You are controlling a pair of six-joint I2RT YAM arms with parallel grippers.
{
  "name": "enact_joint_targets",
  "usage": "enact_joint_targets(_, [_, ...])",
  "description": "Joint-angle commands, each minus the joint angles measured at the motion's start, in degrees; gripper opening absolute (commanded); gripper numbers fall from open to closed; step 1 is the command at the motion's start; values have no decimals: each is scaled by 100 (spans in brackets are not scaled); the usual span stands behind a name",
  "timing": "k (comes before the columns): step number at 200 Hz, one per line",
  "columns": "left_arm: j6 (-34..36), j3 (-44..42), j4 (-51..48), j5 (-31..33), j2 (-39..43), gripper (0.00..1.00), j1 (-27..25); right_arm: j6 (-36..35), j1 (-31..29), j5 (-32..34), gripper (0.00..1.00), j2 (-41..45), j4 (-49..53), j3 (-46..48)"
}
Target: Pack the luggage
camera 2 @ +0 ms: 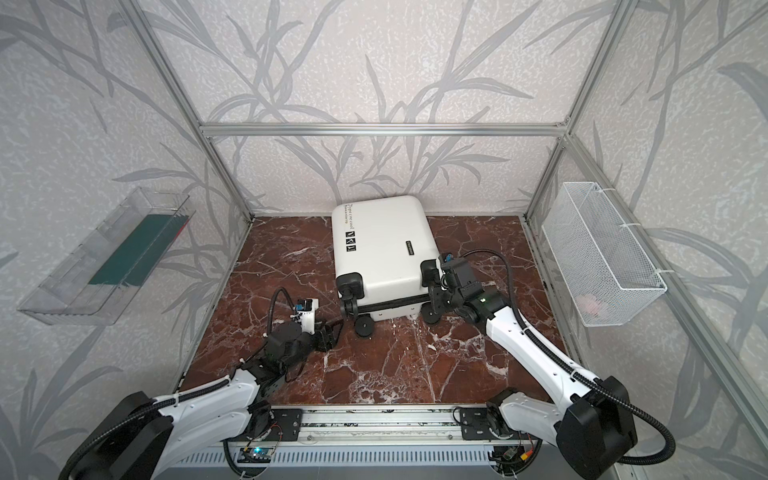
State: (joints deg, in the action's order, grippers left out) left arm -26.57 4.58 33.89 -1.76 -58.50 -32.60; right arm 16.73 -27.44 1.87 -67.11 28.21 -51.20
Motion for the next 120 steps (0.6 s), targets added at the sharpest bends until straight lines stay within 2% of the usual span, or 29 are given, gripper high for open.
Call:
enact_joint_targets(1, [313, -98, 1140, -83, -318, 62, -37, 51, 52, -59, 0, 75, -316, 29])
enact_joint_targets(33, [401, -159, 1935, -302, -798, 51, -67, 76, 65, -125, 0, 75, -307, 22])
enact_joint_targets(63, [555, -10, 2253, -518, -1120, 40, -83, 74, 85, -145, 0, 109, -277, 18])
enact_joint_targets(120, [522, 148, 2770, -697, -1714, 29, -93, 59, 154, -169, 0, 212, -208, 31])
